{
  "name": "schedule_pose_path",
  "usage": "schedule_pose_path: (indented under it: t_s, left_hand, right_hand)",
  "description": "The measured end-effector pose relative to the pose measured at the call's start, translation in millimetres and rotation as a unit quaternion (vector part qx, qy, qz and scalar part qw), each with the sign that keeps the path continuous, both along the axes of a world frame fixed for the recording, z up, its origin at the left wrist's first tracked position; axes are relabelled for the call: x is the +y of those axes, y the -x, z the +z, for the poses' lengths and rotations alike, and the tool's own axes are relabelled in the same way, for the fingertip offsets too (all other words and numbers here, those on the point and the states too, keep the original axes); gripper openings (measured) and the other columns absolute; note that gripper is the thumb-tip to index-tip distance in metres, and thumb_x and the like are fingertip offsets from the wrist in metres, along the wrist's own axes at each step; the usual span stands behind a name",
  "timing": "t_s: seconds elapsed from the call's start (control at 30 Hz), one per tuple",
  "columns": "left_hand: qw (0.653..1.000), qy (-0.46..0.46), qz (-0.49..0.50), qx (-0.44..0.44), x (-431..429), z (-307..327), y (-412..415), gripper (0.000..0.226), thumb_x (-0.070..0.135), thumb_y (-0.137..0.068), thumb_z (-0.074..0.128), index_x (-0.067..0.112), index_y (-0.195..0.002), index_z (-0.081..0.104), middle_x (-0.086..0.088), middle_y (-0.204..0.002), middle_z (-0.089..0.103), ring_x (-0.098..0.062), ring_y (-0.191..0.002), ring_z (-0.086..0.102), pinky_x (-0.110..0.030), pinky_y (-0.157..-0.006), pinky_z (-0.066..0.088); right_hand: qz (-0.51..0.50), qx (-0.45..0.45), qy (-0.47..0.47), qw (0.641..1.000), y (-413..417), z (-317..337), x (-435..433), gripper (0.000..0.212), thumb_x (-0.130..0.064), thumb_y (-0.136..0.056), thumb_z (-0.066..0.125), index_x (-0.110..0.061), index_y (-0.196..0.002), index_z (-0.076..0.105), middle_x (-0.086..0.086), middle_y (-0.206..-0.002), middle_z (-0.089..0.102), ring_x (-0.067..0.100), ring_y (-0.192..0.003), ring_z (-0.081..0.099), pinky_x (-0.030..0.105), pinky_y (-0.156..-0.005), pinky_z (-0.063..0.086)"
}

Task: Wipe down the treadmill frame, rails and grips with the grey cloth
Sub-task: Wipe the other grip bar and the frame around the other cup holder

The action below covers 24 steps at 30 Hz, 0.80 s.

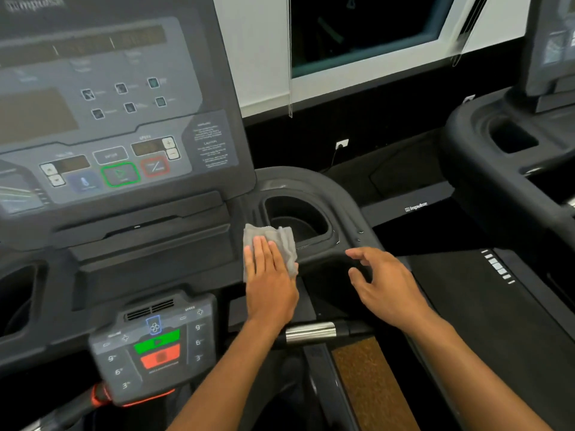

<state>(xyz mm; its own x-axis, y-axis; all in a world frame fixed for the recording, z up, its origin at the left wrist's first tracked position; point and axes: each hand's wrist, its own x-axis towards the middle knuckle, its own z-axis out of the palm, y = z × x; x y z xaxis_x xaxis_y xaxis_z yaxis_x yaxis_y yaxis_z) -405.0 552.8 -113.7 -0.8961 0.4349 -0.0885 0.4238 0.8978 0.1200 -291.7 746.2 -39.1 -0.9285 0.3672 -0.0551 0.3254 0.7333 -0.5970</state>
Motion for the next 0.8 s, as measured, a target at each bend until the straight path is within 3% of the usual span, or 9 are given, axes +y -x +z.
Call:
schedule_pose_path:
  t_s: [0.07, 0.13, 0.23, 0.3, 0.4, 0.53, 0.67, 0.8]
  left_hand:
    - [1.0, -0.004, 0.001, 0.006, 6.9, -8.6, 11.4, 0.073, 0.039, -0.106, 0.025, -0.015, -0.156, 0.03, -0.038, -0.163, 0.029, -0.045, -0.159, 0.019, -0.061, -0.129, 0.008]
    - [1.0, -0.024, 0.016, 0.013, 11.1, -3.9, 31.0, 0.075, 0.044, -0.108, 0.016, -0.01, -0.159, 0.028, -0.033, -0.165, 0.028, -0.04, -0.16, 0.017, -0.059, -0.131, 0.003]
    - [1.0, -0.015, 0.021, -0.017, 18.3, 4.5, 74.9, 0.08, 0.048, -0.102, -0.004, -0.001, -0.165, 0.003, -0.022, -0.174, 0.004, -0.031, -0.163, -0.004, -0.053, -0.129, -0.014]
    - [0.999, -0.014, 0.027, -0.025, 25.7, 5.9, 105.5, 0.074, 0.044, -0.104, -0.001, 0.002, -0.165, -0.006, -0.018, -0.176, -0.004, -0.029, -0.163, -0.009, -0.051, -0.129, -0.015]
    - [0.998, -0.033, 0.045, -0.038, 41.6, 12.3, 142.7, 0.067, 0.04, -0.111, 0.009, 0.004, -0.166, -0.007, -0.016, -0.176, 0.002, -0.03, -0.163, -0.004, -0.05, -0.131, -0.007]
    - [0.997, -0.038, 0.042, -0.061, 54.4, 17.1, 158.7, 0.07, 0.04, -0.108, 0.007, 0.005, -0.167, 0.0, -0.017, -0.175, 0.013, -0.033, -0.162, 0.01, -0.049, -0.131, 0.002]
    - [0.997, -0.027, 0.024, -0.066, 29.1, 27.7, 125.2, 0.092, 0.047, -0.089, -0.014, 0.001, -0.166, 0.01, -0.02, -0.174, 0.017, -0.029, -0.163, 0.009, -0.049, -0.131, -0.009]
    - [0.995, -0.018, -0.016, -0.101, 3.8, 26.8, 73.4, 0.089, 0.049, -0.091, -0.014, 0.003, -0.166, 0.0, -0.014, -0.176, 0.009, -0.023, -0.164, -0.002, -0.049, -0.131, -0.011]
  right_hand:
    - [-0.002, 0.001, -0.025, 1.0, 19.4, 0.8, 0.6, 0.037, -0.027, -0.097, 0.066, -0.026, -0.134, 0.064, -0.008, -0.124, 0.068, 0.013, -0.118, 0.059, 0.028, -0.1, 0.044]
    - [-0.008, -0.005, -0.043, 0.999, 35.8, 0.3, 2.1, 0.037, -0.028, -0.096, 0.066, -0.026, -0.133, 0.064, -0.007, -0.123, 0.068, 0.014, -0.115, 0.057, 0.028, -0.097, 0.043]
    - [-0.004, -0.014, -0.063, 0.998, 54.5, -0.9, 4.3, 0.039, -0.029, -0.096, 0.065, -0.026, -0.134, 0.062, -0.005, -0.126, 0.067, 0.016, -0.116, 0.056, 0.025, -0.095, 0.04]
    - [-0.001, -0.016, -0.074, 0.997, 63.9, -2.0, 5.8, 0.04, -0.029, -0.095, 0.065, -0.026, -0.135, 0.062, -0.004, -0.127, 0.067, 0.017, -0.116, 0.057, 0.025, -0.096, 0.04]
    - [-0.008, -0.026, -0.068, 0.997, 74.5, -3.9, 6.2, 0.04, -0.028, -0.096, 0.064, -0.024, -0.136, 0.062, -0.003, -0.129, 0.066, 0.018, -0.119, 0.055, 0.021, -0.096, 0.035]
    - [-0.018, -0.029, -0.077, 0.996, 80.2, -12.0, 7.8, 0.039, -0.029, -0.094, 0.065, -0.025, -0.134, 0.063, -0.004, -0.126, 0.066, 0.019, -0.116, 0.056, 0.021, -0.093, 0.034]
    - [-0.039, -0.025, -0.081, 0.996, 84.8, -17.4, 13.0, 0.041, -0.026, -0.092, 0.068, -0.022, -0.133, 0.064, -0.001, -0.125, 0.067, 0.023, -0.112, 0.058, 0.024, -0.093, 0.038]
    - [-0.04, -0.02, -0.101, 0.994, 92.4, -19.7, 17.9, 0.053, -0.027, -0.091, 0.07, -0.016, -0.14, 0.056, 0.004, -0.132, 0.065, 0.027, -0.119, 0.058, 0.036, -0.106, 0.042]
